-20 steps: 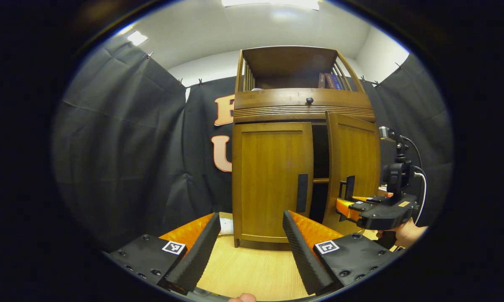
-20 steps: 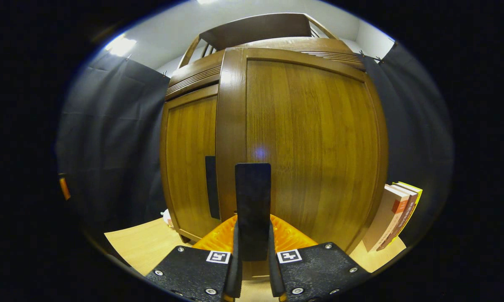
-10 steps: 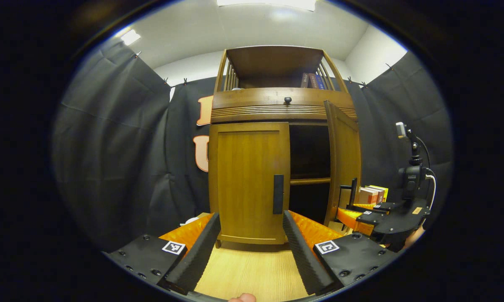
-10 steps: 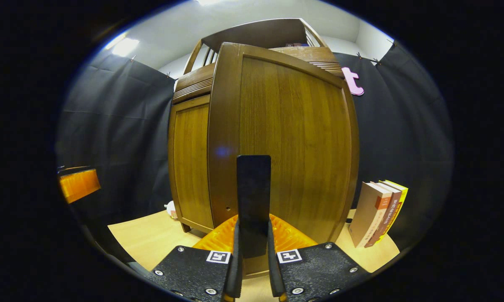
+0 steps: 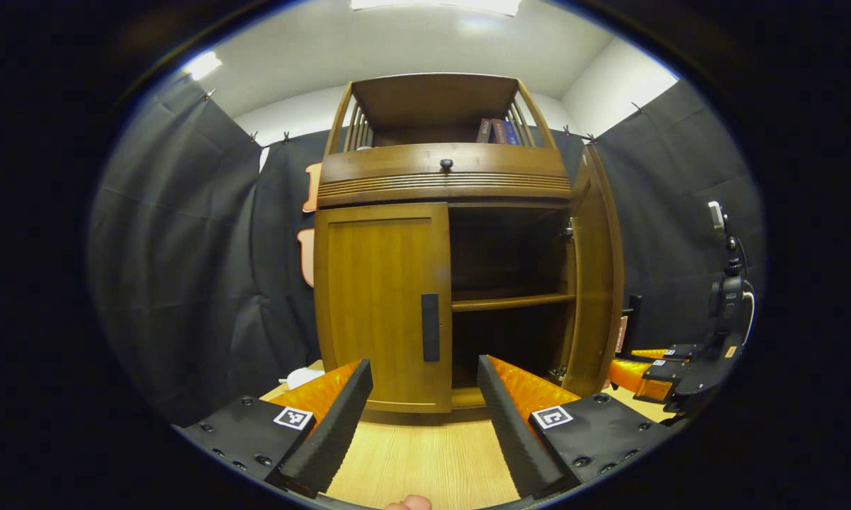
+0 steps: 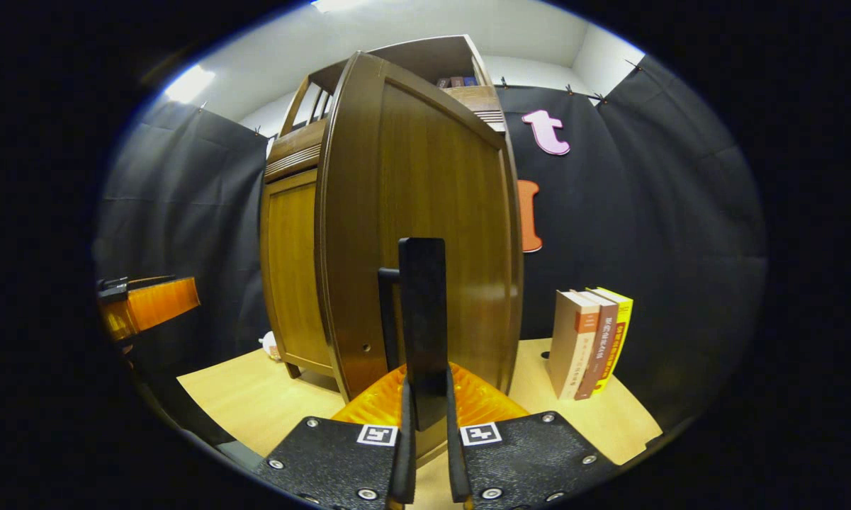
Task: Open the right door of the double-door shoe cabinet with the right hand, and open the left door with the left hand.
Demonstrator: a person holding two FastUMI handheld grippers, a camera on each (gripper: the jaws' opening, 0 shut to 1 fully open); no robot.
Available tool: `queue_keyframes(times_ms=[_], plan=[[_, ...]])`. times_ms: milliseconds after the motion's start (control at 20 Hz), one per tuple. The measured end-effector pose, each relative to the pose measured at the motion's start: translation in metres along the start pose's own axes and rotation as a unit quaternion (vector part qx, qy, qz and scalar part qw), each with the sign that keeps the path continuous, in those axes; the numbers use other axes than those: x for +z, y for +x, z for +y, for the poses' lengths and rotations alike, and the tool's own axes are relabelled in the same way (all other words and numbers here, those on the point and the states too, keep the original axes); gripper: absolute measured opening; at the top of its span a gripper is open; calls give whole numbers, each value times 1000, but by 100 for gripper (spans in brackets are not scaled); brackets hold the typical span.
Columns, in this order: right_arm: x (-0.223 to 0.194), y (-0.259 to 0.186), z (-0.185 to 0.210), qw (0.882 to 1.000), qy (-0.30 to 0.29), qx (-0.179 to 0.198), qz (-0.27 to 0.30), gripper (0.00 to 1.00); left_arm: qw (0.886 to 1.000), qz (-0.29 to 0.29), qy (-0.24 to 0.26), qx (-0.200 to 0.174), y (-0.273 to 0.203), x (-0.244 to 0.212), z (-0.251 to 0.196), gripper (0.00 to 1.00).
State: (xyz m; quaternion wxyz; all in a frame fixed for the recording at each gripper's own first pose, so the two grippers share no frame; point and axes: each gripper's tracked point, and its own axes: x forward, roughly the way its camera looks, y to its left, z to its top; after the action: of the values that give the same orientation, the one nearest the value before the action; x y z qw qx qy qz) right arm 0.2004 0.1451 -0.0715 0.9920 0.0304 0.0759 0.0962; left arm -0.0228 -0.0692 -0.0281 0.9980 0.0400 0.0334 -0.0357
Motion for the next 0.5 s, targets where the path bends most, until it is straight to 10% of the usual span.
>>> queue_keyframes(times_ms=[300, 500], plan=[[-1, -12, -47, 997, -4, -80, 1, 7, 1000, 4, 2, -22, -1, -4, -24, 94], [1, -12, -44, 997, 9, -71, -3, 6, 1000, 8, 0, -27, -1, -6, -27, 94]])
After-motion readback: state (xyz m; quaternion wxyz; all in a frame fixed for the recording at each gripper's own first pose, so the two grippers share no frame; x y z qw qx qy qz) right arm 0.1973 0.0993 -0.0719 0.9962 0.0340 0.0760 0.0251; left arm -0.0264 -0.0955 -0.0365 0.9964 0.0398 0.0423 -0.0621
